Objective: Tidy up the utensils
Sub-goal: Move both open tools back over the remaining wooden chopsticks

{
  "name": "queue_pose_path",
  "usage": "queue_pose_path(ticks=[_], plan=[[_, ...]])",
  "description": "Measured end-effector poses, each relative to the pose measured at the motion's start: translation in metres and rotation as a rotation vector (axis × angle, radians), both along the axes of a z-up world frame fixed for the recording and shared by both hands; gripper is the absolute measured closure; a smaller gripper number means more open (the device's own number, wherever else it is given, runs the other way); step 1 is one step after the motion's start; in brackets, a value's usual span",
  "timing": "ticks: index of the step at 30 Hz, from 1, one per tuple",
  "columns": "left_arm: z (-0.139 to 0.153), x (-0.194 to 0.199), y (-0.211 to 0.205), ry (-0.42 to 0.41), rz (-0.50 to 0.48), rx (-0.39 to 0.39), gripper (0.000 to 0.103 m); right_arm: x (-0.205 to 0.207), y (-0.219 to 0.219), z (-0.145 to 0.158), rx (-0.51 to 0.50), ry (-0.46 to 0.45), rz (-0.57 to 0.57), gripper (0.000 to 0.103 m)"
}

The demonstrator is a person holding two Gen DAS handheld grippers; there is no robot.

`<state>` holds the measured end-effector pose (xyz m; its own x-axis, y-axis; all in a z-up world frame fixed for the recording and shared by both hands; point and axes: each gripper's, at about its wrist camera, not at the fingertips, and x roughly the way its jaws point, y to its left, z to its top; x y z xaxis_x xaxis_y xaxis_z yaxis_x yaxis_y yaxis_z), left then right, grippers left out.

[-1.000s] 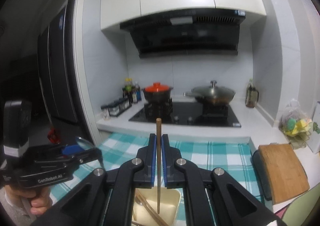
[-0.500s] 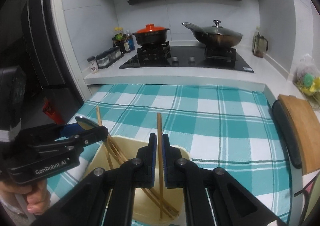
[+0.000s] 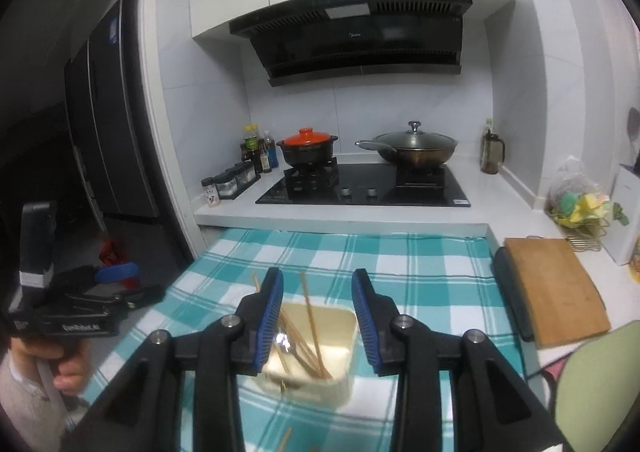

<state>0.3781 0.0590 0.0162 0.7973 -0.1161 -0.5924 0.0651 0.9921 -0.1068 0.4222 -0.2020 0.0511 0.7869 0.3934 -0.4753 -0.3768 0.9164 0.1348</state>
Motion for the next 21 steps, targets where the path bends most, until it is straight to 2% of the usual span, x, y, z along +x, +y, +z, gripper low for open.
queue_pose_path(ticks=[2, 5, 9, 11, 14, 21], plan=[[-0.021, -0.031, -0.002, 0.01, 0.041, 0.003, 0.007, -0.028, -0.006, -0.012, -0.039, -0.015, -0.012, 0.067], [-0.057, -0.066, -0.012, 0.047, 0.083, 0.035, 0.007, -0.074, -0.009, -0.048, -0.128, -0.016, -0.041, 0.066], [-0.092, -0.091, -0.028, 0.092, 0.099, 0.086, 0.007, -0.116, -0.011, -0.109, -0.175, 0.086, -0.041, 0.066], [-0.1, -0.098, -0.034, 0.097, 0.097, 0.113, 0.007, -0.129, -0.014, -0.134, -0.185, 0.131, -0.059, 0.065], [-0.106, -0.105, -0.039, 0.101, 0.086, 0.113, 0.007, -0.146, -0.02, -0.163, -0.187, 0.181, -0.102, 0.065], [-0.104, -0.115, -0.047, 0.077, 0.071, 0.12, 0.007, -0.173, -0.03, -0.175, -0.156, 0.189, -0.165, 0.065]])
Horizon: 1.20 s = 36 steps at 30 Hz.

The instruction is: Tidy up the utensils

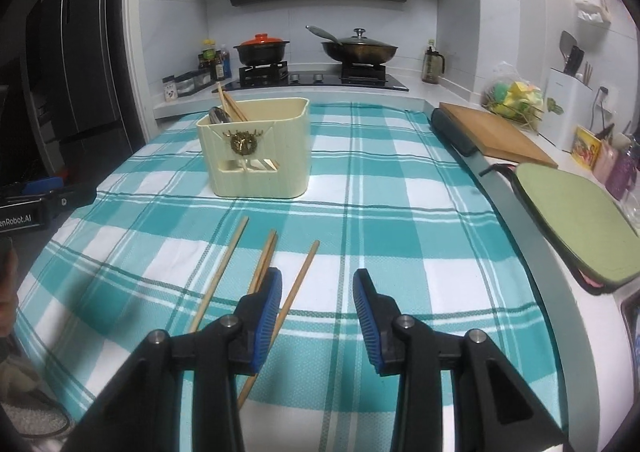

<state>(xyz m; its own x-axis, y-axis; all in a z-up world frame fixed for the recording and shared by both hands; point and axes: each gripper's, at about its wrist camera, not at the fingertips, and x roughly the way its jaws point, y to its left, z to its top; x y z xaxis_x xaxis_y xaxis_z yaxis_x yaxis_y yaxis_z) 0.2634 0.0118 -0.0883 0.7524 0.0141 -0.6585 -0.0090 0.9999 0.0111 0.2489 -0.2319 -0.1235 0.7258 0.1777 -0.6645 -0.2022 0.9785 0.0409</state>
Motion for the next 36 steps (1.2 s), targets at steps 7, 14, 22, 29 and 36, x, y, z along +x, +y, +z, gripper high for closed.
queue_pose_path(ticks=[7, 14, 22, 29, 36], plan=[[-0.02, -0.006, 0.008, 0.039, 0.011, -0.023, 0.006, -0.012, 0.0, -0.008, -0.001, -0.006, -0.023, 0.066], [-0.071, -0.006, -0.009, 0.173, -0.044, -0.097, 0.006, -0.022, -0.002, -0.045, -0.004, 0.051, -0.057, 0.065], [-0.091, 0.019, -0.062, 0.155, -0.14, -0.022, 0.006, -0.013, -0.005, -0.065, 0.048, 0.111, -0.07, 0.066], [-0.123, 0.046, -0.084, 0.195, -0.144, 0.1, 0.011, 0.0, 0.013, -0.07, 0.071, 0.14, -0.009, 0.066], [-0.13, 0.047, -0.08, 0.202, -0.158, 0.089, 0.036, 0.026, 0.033, -0.093, 0.071, 0.22, 0.053, 0.081]])
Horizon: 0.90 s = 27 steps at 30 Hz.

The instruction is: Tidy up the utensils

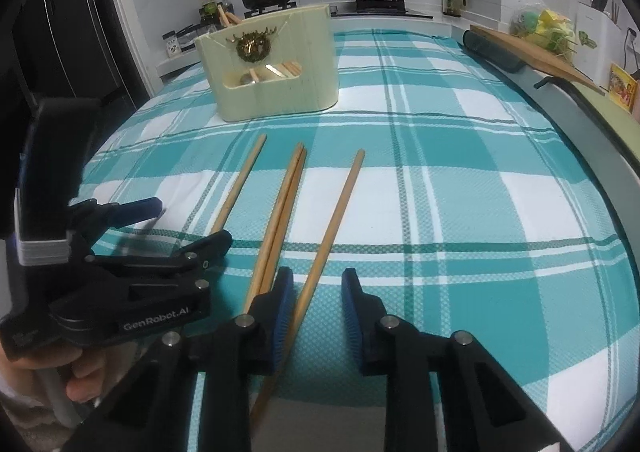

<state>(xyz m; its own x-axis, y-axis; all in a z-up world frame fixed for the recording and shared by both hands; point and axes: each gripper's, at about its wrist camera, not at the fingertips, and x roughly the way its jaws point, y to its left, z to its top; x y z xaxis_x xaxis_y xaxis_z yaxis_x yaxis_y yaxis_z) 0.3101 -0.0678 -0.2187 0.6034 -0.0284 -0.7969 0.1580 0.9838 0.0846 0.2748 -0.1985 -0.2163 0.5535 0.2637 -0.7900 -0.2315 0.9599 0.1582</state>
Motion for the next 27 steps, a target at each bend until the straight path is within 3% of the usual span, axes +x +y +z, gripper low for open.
queue_pose_path(ticks=[1, 3, 6, 9, 17, 20, 22, 23, 24, 25, 27], plan=[[0.001, -0.002, 0.001, -0.007, -0.002, 0.003, 0.041, 0.003, 0.003, -0.004, -0.004, 0.013, 0.013, 0.084], [0.002, -0.004, 0.001, -0.024, -0.002, 0.027, 0.07, 0.005, 0.009, -0.009, -0.015, 0.026, 0.033, 0.091], [0.002, -0.006, 0.011, -0.029, 0.016, 0.019, 0.091, 0.002, 0.01, -0.009, -0.039, 0.011, 0.02, 0.093], [0.002, -0.009, 0.027, -0.016, 0.048, -0.02, 0.095, 0.0, 0.004, -0.009, -0.054, 0.012, -0.015, 0.094], [0.002, -0.045, 0.072, 0.004, 0.117, -0.02, 0.095, -0.018, -0.019, -0.008, -0.116, 0.011, -0.071, 0.095], [0.003, -0.056, 0.083, 0.006, 0.133, -0.023, 0.091, -0.028, -0.024, -0.007, -0.134, 0.006, -0.071, 0.095], [0.003, -0.06, 0.085, 0.001, 0.129, -0.028, 0.067, -0.033, -0.024, -0.006, -0.143, -0.002, -0.066, 0.094], [0.003, -0.061, 0.086, 0.0, 0.123, -0.028, 0.042, -0.035, -0.023, -0.006, -0.141, -0.006, -0.059, 0.087], [0.003, -0.061, 0.086, -0.001, 0.118, -0.03, 0.028, -0.037, -0.022, -0.006, -0.134, -0.01, -0.052, 0.081], [0.003, -0.061, 0.087, -0.003, 0.114, -0.033, 0.027, -0.038, -0.021, -0.006, -0.124, -0.012, -0.046, 0.071], [0.001, -0.058, 0.086, 0.014, 0.098, -0.04, 0.025, -0.038, -0.021, -0.006, -0.115, -0.011, -0.045, 0.068]])
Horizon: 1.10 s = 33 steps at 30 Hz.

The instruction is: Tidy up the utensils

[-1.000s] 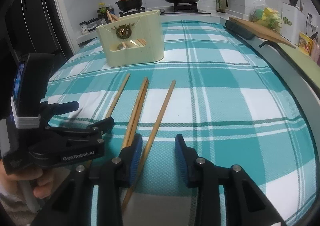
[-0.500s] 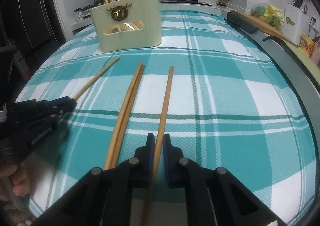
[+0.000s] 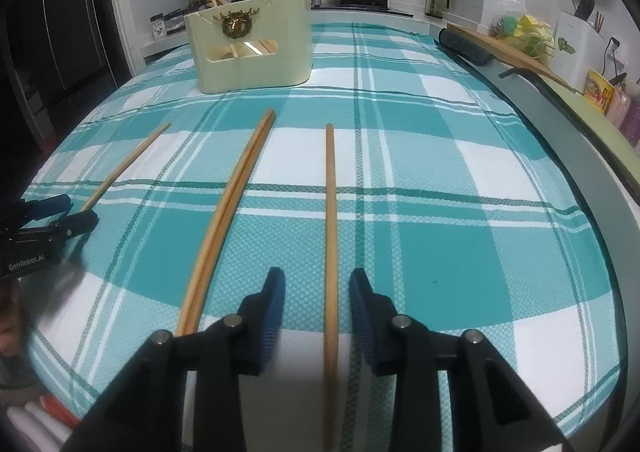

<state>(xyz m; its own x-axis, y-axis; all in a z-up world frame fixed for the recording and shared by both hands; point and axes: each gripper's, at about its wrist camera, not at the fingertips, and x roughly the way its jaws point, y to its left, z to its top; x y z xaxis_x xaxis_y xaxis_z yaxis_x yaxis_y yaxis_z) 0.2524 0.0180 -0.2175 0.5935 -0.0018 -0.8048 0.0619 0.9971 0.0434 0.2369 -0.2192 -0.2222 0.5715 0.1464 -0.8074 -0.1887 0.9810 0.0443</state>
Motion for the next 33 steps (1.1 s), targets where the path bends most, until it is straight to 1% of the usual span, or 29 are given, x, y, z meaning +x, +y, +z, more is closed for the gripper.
queue_pose_path(ticks=[1, 3, 5, 8, 12, 14, 15, 16, 19, 22, 24, 26, 29, 30, 32, 33], plan=[[-0.001, 0.003, 0.0, 0.011, -0.008, -0.008, 0.022, 0.0, 0.001, 0.0, -0.003, 0.002, 0.001, 0.069], [-0.003, 0.007, 0.001, 0.02, 0.002, -0.001, 0.008, 0.002, 0.001, 0.0, -0.011, 0.009, 0.008, 0.068], [-0.005, 0.01, 0.003, 0.03, 0.015, 0.002, 0.003, 0.003, 0.001, -0.001, -0.021, 0.017, 0.01, 0.068], [-0.008, 0.014, 0.006, 0.049, 0.011, -0.012, 0.0, 0.006, 0.002, -0.002, -0.036, 0.021, 0.017, 0.066], [-0.008, 0.013, 0.009, 0.066, 0.006, -0.031, 0.0, 0.01, 0.003, -0.003, -0.047, 0.023, 0.034, 0.062], [-0.008, 0.012, 0.008, 0.069, -0.01, -0.027, 0.0, 0.012, 0.001, -0.003, -0.041, 0.027, 0.036, 0.056], [-0.008, 0.012, 0.01, 0.082, -0.017, -0.039, 0.0, 0.013, -0.001, -0.004, -0.036, 0.029, 0.036, 0.055], [-0.008, 0.013, 0.012, 0.099, -0.023, -0.045, 0.0, 0.013, -0.002, -0.004, -0.034, 0.031, 0.037, 0.051], [-0.008, 0.016, 0.012, 0.154, -0.058, -0.036, 0.0, 0.016, -0.005, -0.004, -0.034, 0.044, 0.039, 0.045], [-0.006, 0.025, 0.012, 0.214, -0.066, -0.041, 0.001, 0.021, -0.007, -0.005, -0.038, 0.057, 0.046, 0.038], [-0.003, 0.034, 0.013, 0.227, -0.081, -0.063, 0.001, 0.024, -0.009, -0.005, -0.033, 0.06, 0.05, 0.037], [0.001, 0.044, 0.014, 0.211, -0.102, -0.081, 0.002, 0.029, -0.007, -0.005, -0.045, 0.069, 0.062, 0.038], [-0.001, 0.062, 0.014, 0.203, -0.115, -0.072, 0.002, 0.042, -0.003, -0.004, -0.056, 0.095, 0.089, 0.039], [-0.002, 0.068, 0.014, 0.202, -0.123, -0.069, 0.002, 0.048, -0.003, -0.004, -0.057, 0.104, 0.097, 0.042], [-0.004, 0.077, 0.012, 0.189, -0.123, -0.027, 0.002, 0.059, 0.0, -0.003, -0.05, 0.121, 0.114, 0.056], [-0.005, 0.081, 0.011, 0.187, -0.133, -0.02, 0.002, 0.065, 0.001, -0.003, -0.047, 0.127, 0.119, 0.059]])
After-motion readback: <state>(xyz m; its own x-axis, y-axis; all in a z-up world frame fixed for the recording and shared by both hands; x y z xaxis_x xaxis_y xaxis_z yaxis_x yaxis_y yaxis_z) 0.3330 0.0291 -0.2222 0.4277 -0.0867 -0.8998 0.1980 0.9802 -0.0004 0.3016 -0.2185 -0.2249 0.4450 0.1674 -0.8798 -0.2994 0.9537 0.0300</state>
